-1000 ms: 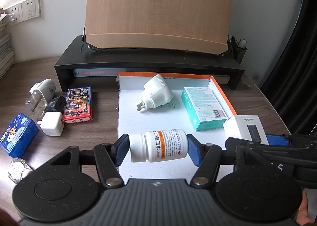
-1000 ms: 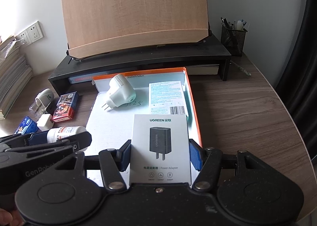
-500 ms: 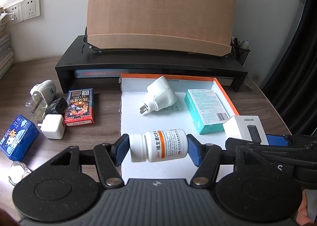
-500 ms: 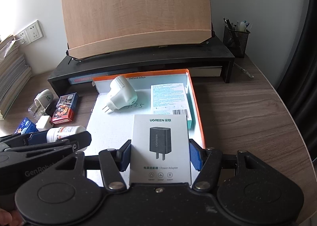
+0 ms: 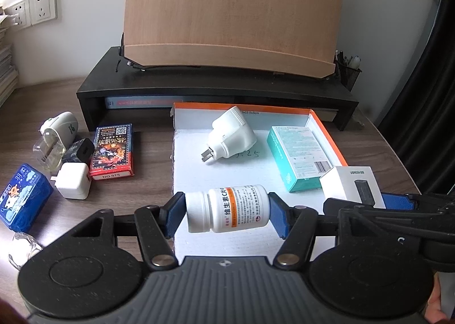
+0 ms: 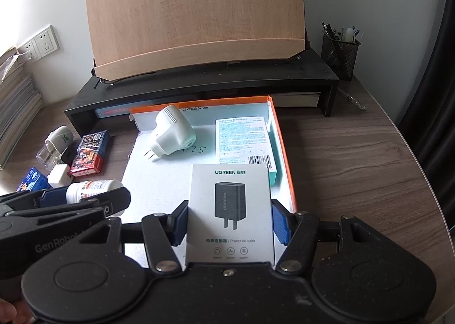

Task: Organize rigid objects
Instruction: 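Hold the pill bottle and adapter box above the white box, then lower the UGREEN adapter box into the white box and open the right gripper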

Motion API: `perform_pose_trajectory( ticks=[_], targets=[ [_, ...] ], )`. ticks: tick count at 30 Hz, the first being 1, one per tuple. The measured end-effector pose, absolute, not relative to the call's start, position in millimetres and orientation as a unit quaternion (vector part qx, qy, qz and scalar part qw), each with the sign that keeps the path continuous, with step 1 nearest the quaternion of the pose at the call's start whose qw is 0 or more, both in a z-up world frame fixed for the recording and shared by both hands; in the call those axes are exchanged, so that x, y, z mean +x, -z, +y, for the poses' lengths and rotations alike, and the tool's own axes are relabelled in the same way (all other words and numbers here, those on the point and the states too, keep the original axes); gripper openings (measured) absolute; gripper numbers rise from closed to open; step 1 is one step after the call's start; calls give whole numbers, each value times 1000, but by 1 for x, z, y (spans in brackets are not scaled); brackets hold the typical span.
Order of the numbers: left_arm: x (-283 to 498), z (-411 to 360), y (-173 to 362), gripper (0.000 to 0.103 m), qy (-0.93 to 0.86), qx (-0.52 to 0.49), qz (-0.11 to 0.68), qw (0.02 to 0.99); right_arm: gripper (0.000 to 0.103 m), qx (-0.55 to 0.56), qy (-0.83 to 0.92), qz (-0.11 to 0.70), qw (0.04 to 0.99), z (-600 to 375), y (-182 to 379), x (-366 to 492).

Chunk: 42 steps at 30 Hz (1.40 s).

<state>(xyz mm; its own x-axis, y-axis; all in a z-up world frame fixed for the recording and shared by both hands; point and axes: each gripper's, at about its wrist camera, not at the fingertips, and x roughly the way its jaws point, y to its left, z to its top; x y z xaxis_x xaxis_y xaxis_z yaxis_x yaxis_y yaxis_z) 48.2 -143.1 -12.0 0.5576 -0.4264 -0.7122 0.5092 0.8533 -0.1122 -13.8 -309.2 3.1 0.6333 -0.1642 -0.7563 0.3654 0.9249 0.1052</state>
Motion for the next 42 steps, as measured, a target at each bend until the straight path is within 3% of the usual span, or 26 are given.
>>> perform_pose_trajectory(
  ticks=[42],
  targets=[
    [51, -149, 17, 63, 263, 56, 393, 879, 71, 120, 144, 410, 893, -319, 4, -10]
  ],
)
